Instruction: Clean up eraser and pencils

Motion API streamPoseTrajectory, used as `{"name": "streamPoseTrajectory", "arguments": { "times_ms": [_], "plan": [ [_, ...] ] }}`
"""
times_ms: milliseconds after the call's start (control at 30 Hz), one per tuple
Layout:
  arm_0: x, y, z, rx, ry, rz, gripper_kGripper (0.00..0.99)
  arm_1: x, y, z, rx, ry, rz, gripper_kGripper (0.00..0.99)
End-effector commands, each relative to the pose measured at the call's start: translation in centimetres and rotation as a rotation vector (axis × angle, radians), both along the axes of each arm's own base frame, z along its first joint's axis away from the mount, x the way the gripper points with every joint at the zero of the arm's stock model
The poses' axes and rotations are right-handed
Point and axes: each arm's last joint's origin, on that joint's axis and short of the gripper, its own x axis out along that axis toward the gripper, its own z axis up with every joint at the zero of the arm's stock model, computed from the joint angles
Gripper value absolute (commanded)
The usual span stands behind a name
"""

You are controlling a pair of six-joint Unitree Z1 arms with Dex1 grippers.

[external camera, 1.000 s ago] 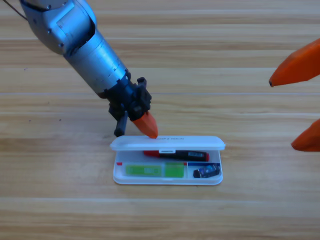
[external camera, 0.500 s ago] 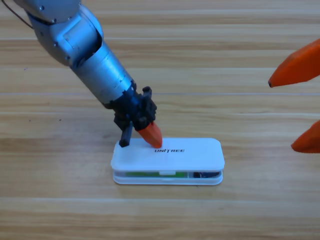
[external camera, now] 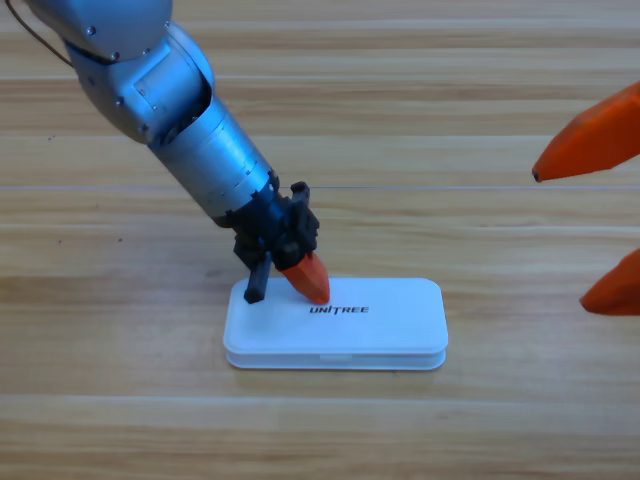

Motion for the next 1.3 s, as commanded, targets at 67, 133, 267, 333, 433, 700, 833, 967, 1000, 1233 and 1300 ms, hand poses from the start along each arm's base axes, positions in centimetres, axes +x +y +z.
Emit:
{"name": "streamPoseTrajectory", "arguments": {
  "times_ms": [67,133,267,333,433,700,833,967,1000,1233,1300],
  "plan": [
    [-1.1,-1.0,-4.4,0.076,0.078,-0.025,0.0,0.2,1.4,-1.4,-0.019,0.028,0.037,0.848],
    [-1.2,-0.8,-4.5,0.076,0.078,-0.023,0.0,0.2,1.4,-1.4,-0.019,0.028,0.037,0.85],
    [-1.5,-0.7,-4.6,0.077,0.079,-0.023,0.0,0.2,1.4,-1.4,-0.019,0.028,0.039,0.85],
    [-1.5,-0.6,-4.2,0.071,0.072,-0.022,0.0,0.2,1.4,-1.4,-0.019,0.028,0.037,0.85],
    [-1.7,-0.4,-2.4,0.052,0.035,-0.018,0.0,0.2,1.4,-1.4,-0.019,0.028,0.039,0.848],
    [-3.2,1.0,6.3,-0.008,-0.075,0.0,0.709,0.2,1.4,-1.4,-0.021,0.029,0.039,0.848],
    [-6.9,3.1,12.2,-0.062,-0.134,0.014,0.99,0.2,1.4,-1.4,-0.021,0.029,0.039,0.848],
    [-14.0,5.3,18.4,-0.171,-0.198,0.012,0.99,0.2,1.4,-1.4,-0.021,0.029,0.039,0.85],
    [-15.9,5.7,19.6,-0.198,-0.214,0.007,0.99,0.2,1.4,-1.4,-0.021,0.029,0.039,0.85],
    [-24.3,6.9,22.0,-0.28,-0.182,-0.148,0.99,0.2,1.4,-1.4,-0.021,0.029,0.039,0.85],
    [-25.2,6.8,21.4,-0.277,-0.169,-0.193,0.99,0.2,1.4,-1.4,-0.021,0.029,0.039,0.85]
  ]
}}
